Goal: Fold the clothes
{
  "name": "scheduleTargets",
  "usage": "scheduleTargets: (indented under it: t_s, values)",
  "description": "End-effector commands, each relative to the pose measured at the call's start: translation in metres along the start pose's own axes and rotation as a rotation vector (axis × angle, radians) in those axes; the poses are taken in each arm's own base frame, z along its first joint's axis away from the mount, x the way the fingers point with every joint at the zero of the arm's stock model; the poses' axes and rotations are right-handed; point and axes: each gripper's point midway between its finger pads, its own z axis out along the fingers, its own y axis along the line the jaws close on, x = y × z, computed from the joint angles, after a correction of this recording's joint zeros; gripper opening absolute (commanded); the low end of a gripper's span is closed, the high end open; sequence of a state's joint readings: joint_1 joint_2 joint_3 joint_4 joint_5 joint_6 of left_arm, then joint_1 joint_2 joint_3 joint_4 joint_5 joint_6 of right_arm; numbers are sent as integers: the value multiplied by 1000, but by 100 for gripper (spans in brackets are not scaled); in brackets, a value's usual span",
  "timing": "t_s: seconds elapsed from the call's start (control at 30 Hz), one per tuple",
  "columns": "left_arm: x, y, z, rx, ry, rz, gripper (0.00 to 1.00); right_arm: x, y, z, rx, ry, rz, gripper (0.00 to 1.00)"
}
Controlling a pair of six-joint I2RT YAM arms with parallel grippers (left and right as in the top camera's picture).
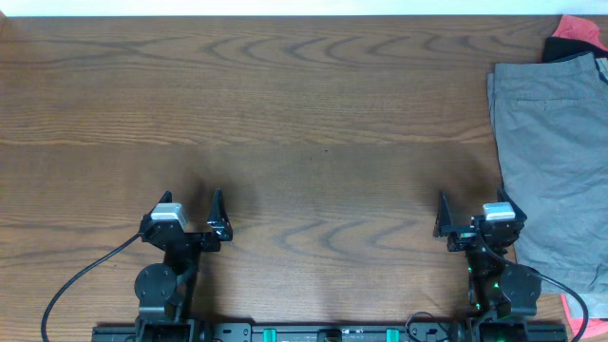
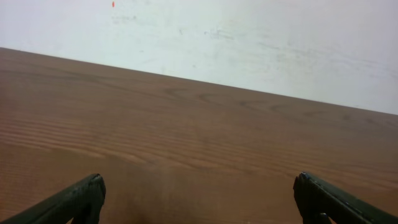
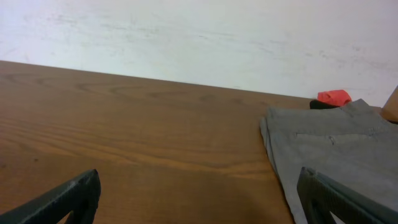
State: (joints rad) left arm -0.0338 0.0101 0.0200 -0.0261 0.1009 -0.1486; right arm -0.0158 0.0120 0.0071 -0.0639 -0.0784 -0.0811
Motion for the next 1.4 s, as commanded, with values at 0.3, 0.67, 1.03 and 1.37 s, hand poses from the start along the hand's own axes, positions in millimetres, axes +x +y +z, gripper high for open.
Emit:
scheduleTargets:
  t_s: [0.3,0.67,1.03,1.37]
  values:
    - [15,2,1,-2,45,14,98,1,-1,0,3,1,-10,99]
    - [15,2,1,-2,45,14,98,1,-1,0,3,1,-10,99]
    - [15,2,1,-2,45,14,98,1,-1,0,3,1,-10,99]
    - [15,2,1,-2,45,14,98,-11,72,-16,-438,37,430,99]
